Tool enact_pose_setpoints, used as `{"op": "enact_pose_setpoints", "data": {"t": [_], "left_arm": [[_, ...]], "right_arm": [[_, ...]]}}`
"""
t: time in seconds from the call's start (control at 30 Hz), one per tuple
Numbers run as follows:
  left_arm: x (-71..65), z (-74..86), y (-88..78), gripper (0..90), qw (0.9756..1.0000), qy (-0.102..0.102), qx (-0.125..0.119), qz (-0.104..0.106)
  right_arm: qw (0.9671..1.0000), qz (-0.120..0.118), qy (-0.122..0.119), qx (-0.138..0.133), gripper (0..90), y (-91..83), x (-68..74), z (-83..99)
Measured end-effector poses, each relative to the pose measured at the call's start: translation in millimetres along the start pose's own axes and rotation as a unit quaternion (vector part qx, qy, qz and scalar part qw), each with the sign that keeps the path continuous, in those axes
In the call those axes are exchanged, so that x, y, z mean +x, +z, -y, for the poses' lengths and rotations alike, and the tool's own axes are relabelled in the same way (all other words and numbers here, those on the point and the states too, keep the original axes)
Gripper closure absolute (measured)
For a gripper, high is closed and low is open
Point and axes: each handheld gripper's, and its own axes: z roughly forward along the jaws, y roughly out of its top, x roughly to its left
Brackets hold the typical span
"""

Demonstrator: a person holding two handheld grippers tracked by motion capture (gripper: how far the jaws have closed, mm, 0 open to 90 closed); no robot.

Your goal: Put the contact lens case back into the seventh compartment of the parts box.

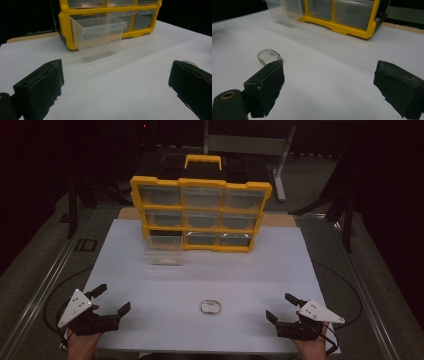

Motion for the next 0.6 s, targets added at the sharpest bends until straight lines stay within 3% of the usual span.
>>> {"op": "enact_pose_setpoints", "data": {"t": [0.13, 0.43, 0.6], "left_arm": [[-2.8, 0.0, 2.3, 1.0, 0.9998, 0.011, 0.013, -0.004], [-2.1, 0.9, 1.8, 0.9, 0.9996, 0.018, 0.01, -0.017], [-1.8, 1.8, 4.0, 0.9, 0.9995, 0.021, 0.012, -0.018]], "right_arm": [[1.0, 0.002, 0.001, 0.007, 8.2, 1.2, -0.3, 0.2], [0.9999, 0.008, -0.002, 0.01, 7.8, 1.9, -1.2, -1.6], [0.9999, -0.006, 0.0, 0.013, 7.9, 3.9, -0.9, -2.3]]}}
